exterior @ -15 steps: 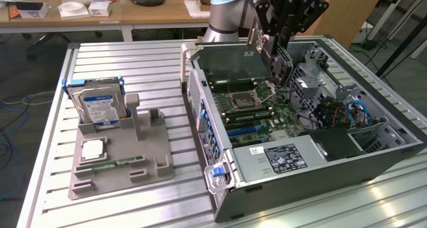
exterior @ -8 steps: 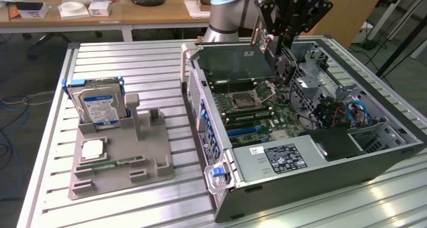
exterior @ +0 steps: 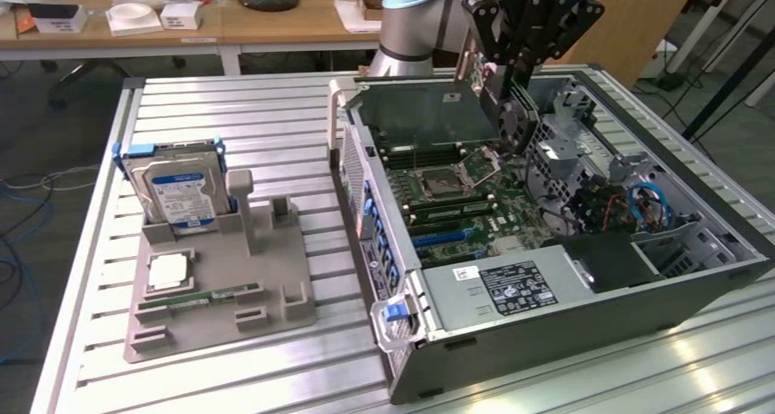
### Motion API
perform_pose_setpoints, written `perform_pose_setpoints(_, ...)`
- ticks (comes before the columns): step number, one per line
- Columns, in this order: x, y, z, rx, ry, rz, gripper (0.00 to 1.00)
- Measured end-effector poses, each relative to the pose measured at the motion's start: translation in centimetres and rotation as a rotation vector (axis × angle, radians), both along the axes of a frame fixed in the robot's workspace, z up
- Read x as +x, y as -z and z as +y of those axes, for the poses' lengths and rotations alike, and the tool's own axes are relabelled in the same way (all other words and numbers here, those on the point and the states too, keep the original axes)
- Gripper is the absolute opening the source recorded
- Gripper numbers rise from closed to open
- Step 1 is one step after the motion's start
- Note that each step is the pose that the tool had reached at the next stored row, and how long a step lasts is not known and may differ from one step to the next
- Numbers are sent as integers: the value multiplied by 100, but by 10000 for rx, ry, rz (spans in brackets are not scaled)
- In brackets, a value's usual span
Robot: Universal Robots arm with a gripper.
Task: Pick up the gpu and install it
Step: 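Insert the gpu into the slot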
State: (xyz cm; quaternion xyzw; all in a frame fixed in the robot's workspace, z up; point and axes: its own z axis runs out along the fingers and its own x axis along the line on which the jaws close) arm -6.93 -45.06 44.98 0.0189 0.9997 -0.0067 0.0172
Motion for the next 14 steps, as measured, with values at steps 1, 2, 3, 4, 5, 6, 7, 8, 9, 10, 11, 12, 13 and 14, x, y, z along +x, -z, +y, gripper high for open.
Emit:
perform_pose_setpoints(1, 0, 0, 0, 0, 0, 0, 26)
perform_pose_setpoints(2, 0, 0, 0, 0, 0, 0, 26)
perform_pose_setpoints(3, 0, 0, 0, 0, 0, 0, 26)
perform_pose_setpoints(4, 0, 0, 0, 0, 0, 0, 26)
perform_pose_setpoints(5, 1, 0, 0, 1, 0, 0, 26)
perform_pose_setpoints(6, 5, 0, 0, 1, -2, 0, 26)
perform_pose_setpoints(7, 10, 0, 0, 1, -3, 0, 26)
perform_pose_setpoints(8, 19, 0, 0, 1, -3, 0, 26)
perform_pose_setpoints(9, 33, 1, 0, 1, -5, 0, 26)
perform_pose_setpoints(10, 47, 0, 0, 0, -6, 0, 26)
perform_pose_setpoints(11, 63, 0, 0, 0, -8, 1, 26)
perform_pose_setpoints(12, 78, 0, 0, 0, -11, 0, 26)
perform_pose_setpoints(13, 92, 0, 0, 0, -14, 0, 26)
perform_pose_setpoints(14, 108, 0, 0, 0, -15, 0, 26)
